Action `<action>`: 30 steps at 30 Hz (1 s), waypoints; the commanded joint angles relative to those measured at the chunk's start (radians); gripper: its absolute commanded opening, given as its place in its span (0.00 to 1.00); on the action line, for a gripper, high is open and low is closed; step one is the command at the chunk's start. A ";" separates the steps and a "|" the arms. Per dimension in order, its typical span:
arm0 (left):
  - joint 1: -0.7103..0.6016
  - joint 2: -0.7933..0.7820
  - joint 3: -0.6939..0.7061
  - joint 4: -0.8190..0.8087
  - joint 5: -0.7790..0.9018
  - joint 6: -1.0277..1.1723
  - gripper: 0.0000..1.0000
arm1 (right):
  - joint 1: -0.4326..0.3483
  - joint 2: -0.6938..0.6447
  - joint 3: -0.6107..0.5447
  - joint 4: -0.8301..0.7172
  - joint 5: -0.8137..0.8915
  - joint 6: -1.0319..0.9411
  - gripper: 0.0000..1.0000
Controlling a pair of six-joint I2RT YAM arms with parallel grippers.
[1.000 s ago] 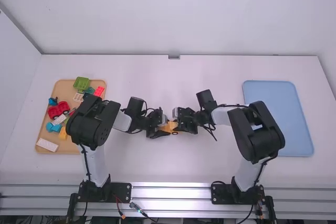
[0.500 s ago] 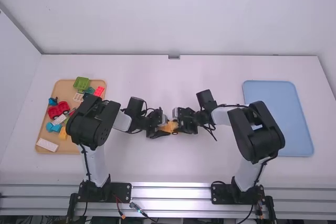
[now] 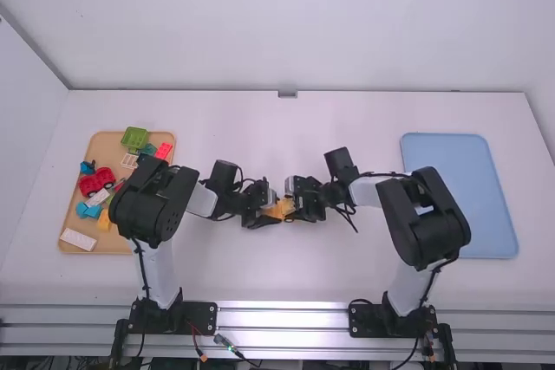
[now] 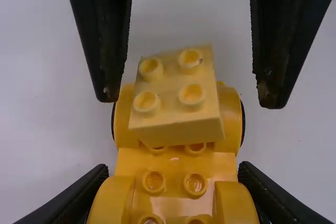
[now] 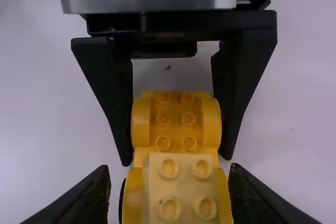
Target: Assemble lego blocks to make yellow taxi
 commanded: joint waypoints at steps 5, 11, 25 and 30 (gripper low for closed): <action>-0.004 0.014 -0.007 -0.015 -0.019 -0.018 0.61 | -0.003 0.012 -0.008 -0.004 -0.008 0.011 0.54; -0.004 0.014 -0.007 -0.015 -0.016 -0.018 0.61 | 0.004 0.013 -0.008 0.006 0.043 0.066 0.52; -0.004 0.014 -0.007 -0.015 -0.019 -0.019 0.61 | 0.006 0.013 -0.006 0.006 0.041 0.078 0.25; -0.004 0.014 -0.007 -0.016 -0.016 -0.021 0.61 | 0.005 0.012 -0.006 0.021 0.044 0.077 0.25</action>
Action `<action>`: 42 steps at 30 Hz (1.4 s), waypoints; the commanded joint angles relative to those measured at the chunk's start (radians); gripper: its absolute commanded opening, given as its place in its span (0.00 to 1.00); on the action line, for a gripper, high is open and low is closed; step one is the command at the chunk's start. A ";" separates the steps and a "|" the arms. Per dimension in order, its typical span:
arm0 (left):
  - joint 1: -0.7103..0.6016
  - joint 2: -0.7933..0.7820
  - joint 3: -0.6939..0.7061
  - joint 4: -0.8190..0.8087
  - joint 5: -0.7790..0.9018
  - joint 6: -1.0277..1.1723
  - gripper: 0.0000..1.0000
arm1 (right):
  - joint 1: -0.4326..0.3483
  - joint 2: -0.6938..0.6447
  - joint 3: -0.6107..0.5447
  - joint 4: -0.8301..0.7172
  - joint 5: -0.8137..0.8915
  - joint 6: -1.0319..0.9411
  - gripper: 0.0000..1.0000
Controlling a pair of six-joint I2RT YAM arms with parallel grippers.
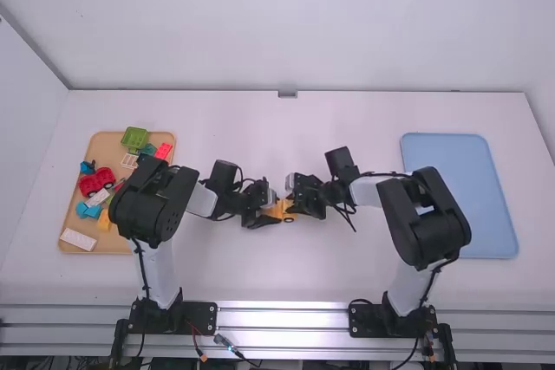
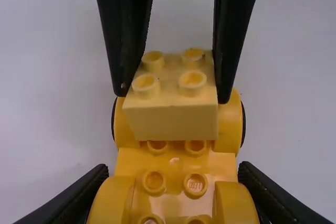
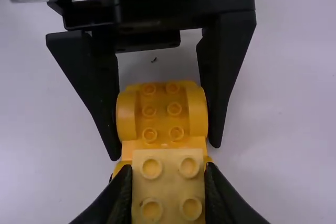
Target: Assemble lego blocks to make yellow taxi
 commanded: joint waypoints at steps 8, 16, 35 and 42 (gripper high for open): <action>-0.004 0.014 -0.007 -0.087 -0.016 0.057 0.59 | 0.037 0.013 -0.006 0.009 0.064 0.010 0.24; -0.004 0.014 -0.007 -0.098 -0.019 0.069 0.60 | 0.071 0.013 -0.006 0.009 0.130 0.008 0.20; -0.004 0.014 -0.007 -0.098 -0.019 0.069 0.61 | 0.041 0.003 0.029 0.001 -0.029 0.031 0.71; -0.004 0.014 -0.007 -0.098 -0.019 0.069 0.64 | -0.019 0.002 0.068 -0.097 -0.203 -0.080 0.70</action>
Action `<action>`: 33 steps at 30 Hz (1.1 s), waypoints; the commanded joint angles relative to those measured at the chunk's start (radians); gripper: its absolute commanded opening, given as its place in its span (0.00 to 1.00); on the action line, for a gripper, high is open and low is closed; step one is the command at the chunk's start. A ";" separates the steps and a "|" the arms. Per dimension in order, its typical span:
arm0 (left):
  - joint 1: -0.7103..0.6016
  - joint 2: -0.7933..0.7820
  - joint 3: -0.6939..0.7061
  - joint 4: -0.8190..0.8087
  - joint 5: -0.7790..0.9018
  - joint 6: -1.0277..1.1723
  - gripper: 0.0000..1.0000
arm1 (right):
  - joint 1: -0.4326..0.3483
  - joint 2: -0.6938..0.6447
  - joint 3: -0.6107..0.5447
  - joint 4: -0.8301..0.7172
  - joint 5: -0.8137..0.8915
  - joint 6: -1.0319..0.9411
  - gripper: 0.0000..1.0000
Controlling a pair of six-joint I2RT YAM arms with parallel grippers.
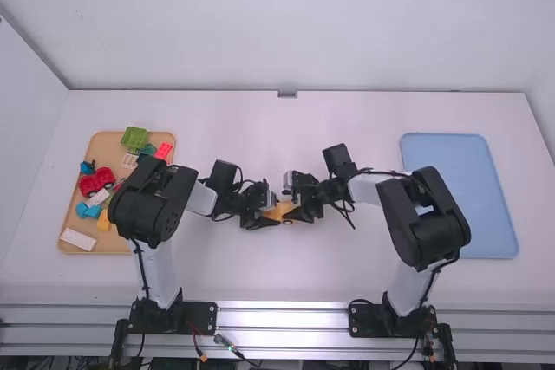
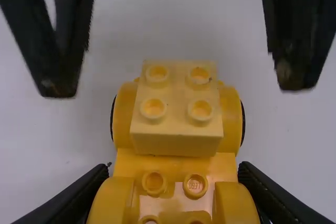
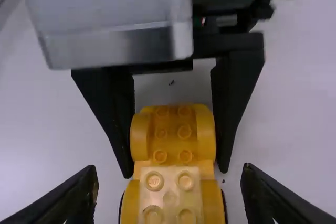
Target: Assemble lego blocks to make yellow taxi
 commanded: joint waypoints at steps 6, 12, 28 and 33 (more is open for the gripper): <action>-0.008 0.017 -0.023 -0.018 -0.031 -0.011 0.64 | -0.076 0.004 0.019 -0.030 -0.162 -0.090 0.40; -0.008 0.017 -0.023 -0.017 -0.031 -0.011 0.63 | -0.084 0.004 0.018 -0.055 -0.113 -0.088 0.05; -0.008 0.017 -0.022 -0.011 -0.031 -0.015 0.64 | 0.006 0.014 0.017 -0.072 0.060 -0.076 0.00; -0.008 0.017 -0.023 -0.011 -0.029 -0.015 0.64 | 0.008 0.052 0.017 -0.030 0.079 -0.037 0.00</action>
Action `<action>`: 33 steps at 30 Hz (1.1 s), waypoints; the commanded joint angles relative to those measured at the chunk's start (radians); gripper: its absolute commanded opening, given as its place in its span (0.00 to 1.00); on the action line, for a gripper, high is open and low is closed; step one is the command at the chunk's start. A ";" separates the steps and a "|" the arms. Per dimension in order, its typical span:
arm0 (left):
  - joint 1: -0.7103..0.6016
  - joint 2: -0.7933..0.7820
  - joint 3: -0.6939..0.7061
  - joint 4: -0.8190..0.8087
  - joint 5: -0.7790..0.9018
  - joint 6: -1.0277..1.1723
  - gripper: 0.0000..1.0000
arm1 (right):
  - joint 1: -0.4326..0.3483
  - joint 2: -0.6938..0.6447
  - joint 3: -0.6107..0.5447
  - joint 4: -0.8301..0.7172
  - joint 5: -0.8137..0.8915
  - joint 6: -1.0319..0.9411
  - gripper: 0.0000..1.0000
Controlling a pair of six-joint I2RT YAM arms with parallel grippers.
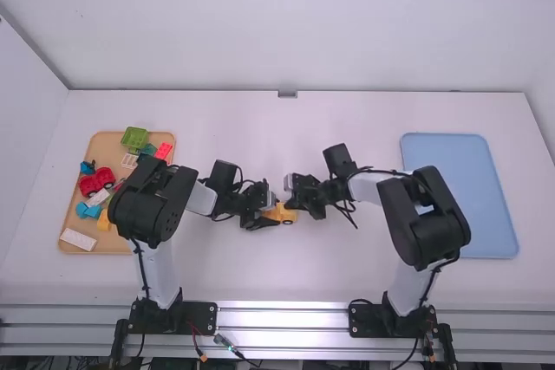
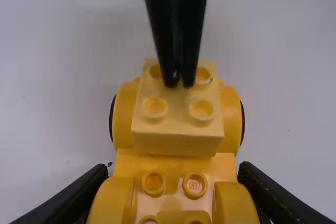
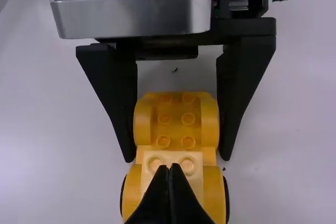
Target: Assemble lego blocks to make yellow taxi
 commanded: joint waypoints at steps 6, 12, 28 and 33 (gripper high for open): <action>-0.008 0.017 -0.023 -0.013 -0.030 -0.015 0.64 | 0.004 0.092 0.012 0.050 0.032 0.064 0.00; -0.008 0.017 -0.023 -0.011 -0.030 -0.015 0.63 | 0.005 0.092 0.012 0.008 0.083 0.034 0.00; -0.013 0.017 -0.022 -0.005 -0.030 -0.016 0.63 | 0.004 0.152 0.013 -0.008 0.151 -0.031 0.00; -0.013 0.017 -0.022 -0.005 -0.030 -0.015 0.63 | 0.006 0.152 0.013 -0.021 0.187 -0.035 0.00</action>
